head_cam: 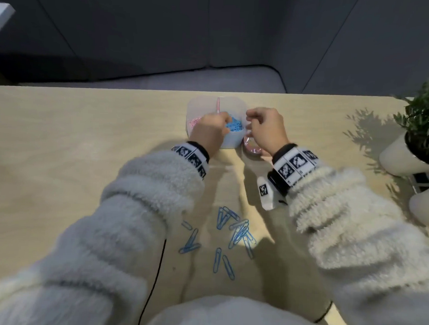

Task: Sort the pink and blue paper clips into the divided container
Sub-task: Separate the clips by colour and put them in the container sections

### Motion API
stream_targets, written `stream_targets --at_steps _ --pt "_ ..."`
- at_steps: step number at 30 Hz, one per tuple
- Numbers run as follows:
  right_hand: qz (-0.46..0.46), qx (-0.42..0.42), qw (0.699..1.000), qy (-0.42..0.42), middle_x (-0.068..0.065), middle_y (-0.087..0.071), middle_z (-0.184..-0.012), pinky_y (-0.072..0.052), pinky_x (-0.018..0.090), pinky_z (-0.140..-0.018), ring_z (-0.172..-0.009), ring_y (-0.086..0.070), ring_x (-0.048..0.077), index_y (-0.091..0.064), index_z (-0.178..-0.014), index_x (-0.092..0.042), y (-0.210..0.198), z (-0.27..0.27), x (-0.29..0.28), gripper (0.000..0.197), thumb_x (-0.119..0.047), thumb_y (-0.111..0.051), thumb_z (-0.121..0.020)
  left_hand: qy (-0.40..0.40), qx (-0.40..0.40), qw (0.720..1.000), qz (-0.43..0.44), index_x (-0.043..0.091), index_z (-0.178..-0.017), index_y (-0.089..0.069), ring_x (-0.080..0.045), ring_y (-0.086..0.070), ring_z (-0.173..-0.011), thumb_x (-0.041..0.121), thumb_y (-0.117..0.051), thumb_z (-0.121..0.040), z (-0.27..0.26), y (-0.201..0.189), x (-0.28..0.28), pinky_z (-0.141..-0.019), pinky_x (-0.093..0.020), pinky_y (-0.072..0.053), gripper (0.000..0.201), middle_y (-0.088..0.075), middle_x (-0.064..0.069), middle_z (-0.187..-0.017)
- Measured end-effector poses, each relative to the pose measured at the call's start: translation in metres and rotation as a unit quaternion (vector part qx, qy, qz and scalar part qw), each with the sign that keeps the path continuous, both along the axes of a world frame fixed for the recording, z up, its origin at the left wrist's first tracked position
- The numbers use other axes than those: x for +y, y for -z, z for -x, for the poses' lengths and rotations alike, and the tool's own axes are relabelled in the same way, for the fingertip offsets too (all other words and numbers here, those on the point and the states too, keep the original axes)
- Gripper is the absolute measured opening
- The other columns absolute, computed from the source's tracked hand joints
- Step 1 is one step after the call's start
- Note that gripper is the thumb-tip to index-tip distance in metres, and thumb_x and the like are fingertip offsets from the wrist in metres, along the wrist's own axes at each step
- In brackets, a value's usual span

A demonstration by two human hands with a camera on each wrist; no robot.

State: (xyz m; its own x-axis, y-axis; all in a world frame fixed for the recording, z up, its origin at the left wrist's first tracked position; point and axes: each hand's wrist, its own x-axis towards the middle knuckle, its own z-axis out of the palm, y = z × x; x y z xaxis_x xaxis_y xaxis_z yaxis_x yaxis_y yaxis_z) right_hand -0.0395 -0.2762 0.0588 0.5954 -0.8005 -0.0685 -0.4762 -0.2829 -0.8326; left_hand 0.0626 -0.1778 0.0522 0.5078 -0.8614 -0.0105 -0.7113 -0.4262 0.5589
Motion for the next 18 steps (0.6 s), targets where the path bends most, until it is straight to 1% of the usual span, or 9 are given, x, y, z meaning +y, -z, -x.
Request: stream_targets --at_steps 2,5,7,9,11,13,15,16,18 --pt "-0.008 -0.019 1.000 -0.003 0.020 -0.066 -0.094 -0.055 0.039 -0.077 -0.081 -0.065 0.029 -0.065 -0.097 0.005 0.000 0.025 0.008 0.028 0.007 -0.039 -0.086 -0.023 -0.002 0.999 -0.045 0.005 -0.116 -0.056 -0.034 -0.054 -0.109 0.010 -0.047 -0.091 -0.006 -0.003 -0.023 -0.091 -0.039 -0.041 0.027 -0.061 -0.019 -0.115" --pt "-0.045 0.027 0.997 -0.052 0.010 -0.066 -0.077 -0.054 0.028 -0.065 -0.062 -0.062 0.012 -0.064 -0.079 0.000 0.012 0.063 0.016 0.027 0.008 -0.039 -0.088 -0.023 -0.052 0.990 -0.126 -0.001 -0.113 -0.057 -0.038 -0.056 -0.109 0.011 -0.051 -0.092 -0.010 -0.003 -0.045 -0.090 -0.041 -0.045 0.025 -0.061 -0.023 -0.116" --pt "-0.084 0.055 0.991 -0.085 -0.003 -0.061 -0.067 -0.052 0.028 -0.059 -0.053 -0.057 0.012 -0.058 -0.067 -0.013 0.023 0.084 0.025 0.035 0.005 -0.040 -0.090 -0.012 -0.076 0.986 -0.145 -0.004 -0.104 -0.058 -0.040 -0.058 -0.104 0.013 -0.057 -0.089 -0.011 -0.001 -0.050 -0.083 -0.041 -0.046 0.023 -0.062 -0.024 -0.111" --pt "-0.067 0.107 0.985 -0.120 -0.005 -0.059 -0.061 -0.047 0.022 -0.054 -0.048 -0.054 0.008 -0.055 -0.061 -0.022 0.031 0.099 0.036 0.038 0.000 -0.046 -0.091 -0.002 -0.085 0.985 -0.153 -0.005 -0.101 -0.058 -0.041 -0.059 -0.101 0.016 -0.058 -0.087 -0.010 -0.001 -0.053 -0.076 -0.039 -0.045 0.025 -0.061 -0.025 -0.110" --pt "-0.022 0.177 0.969 -0.171 -0.003 -0.059 -0.062 -0.042 0.021 -0.058 -0.052 -0.052 0.007 -0.057 -0.063 -0.019 0.038 0.110 0.046 0.028 -0.004 -0.052 -0.087 0.014 -0.078 0.985 -0.153 -0.003 -0.106 -0.058 -0.041 -0.058 -0.103 0.017 -0.053 -0.090 -0.010 -0.002 -0.050 -0.080 -0.039 -0.046 0.027 -0.059 -0.026 -0.114" --pt "-0.007 0.221 0.954 -0.204 -0.001 -0.058 -0.070 -0.040 0.025 -0.066 -0.063 -0.050 0.015 -0.055 -0.075 -0.018 0.047 0.120 0.056 0.012 -0.012 -0.060 -0.083 0.027 -0.086 0.991 -0.096 -0.001 -0.111 -0.060 -0.041 -0.056 -0.106 0.012 -0.047 -0.091 -0.006 -0.003 -0.035 -0.087 -0.042 -0.044 0.027 -0.061 -0.024 -0.113" --pt "-0.017 0.242 0.946 -0.213 -0.001 -0.057 -0.075 -0.043 0.031 -0.072 -0.070 -0.050 0.019 -0.047 -0.084 -0.021 0.058 0.129 0.064 0.021 -0.020 -0.067 -0.079 0.034 -0.107 0.993 0.019 0.000 -0.098 -0.066 -0.040 -0.058 -0.095 0.008 -0.042 -0.087 0.002 0.003 -0.005 -0.081 -0.043 -0.045 0.027 -0.066 -0.024 -0.099" --pt "-0.022 0.249 0.944 -0.215 -0.001 -0.057 -0.078 -0.044 0.034 -0.074 -0.072 -0.050 0.021 -0.044 -0.088 -0.021 0.061 0.133 0.068 0.027 -0.021 -0.069 -0.077 0.037 -0.098 0.994 0.039 0.001 -0.091 -0.066 -0.038 -0.059 -0.088 0.009 -0.042 -0.086 0.008 0.007 0.015 -0.076 -0.041 -0.046 0.026 -0.066 -0.022 -0.092" --pt "-0.032 0.246 0.943 -0.223 -0.004 -0.050 -0.080 -0.044 0.037 -0.074 -0.073 -0.046 0.020 -0.042 -0.093 -0.019 0.067 0.142 0.076 0.035 -0.016 -0.071 -0.073 0.058 -0.048 0.997 -0.017 0.006 -0.091 -0.064 -0.033 -0.059 -0.084 0.012 -0.051 -0.086 0.018 0.026 0.061 -0.075 -0.039 -0.045 0.015 -0.064 -0.016 -0.092"
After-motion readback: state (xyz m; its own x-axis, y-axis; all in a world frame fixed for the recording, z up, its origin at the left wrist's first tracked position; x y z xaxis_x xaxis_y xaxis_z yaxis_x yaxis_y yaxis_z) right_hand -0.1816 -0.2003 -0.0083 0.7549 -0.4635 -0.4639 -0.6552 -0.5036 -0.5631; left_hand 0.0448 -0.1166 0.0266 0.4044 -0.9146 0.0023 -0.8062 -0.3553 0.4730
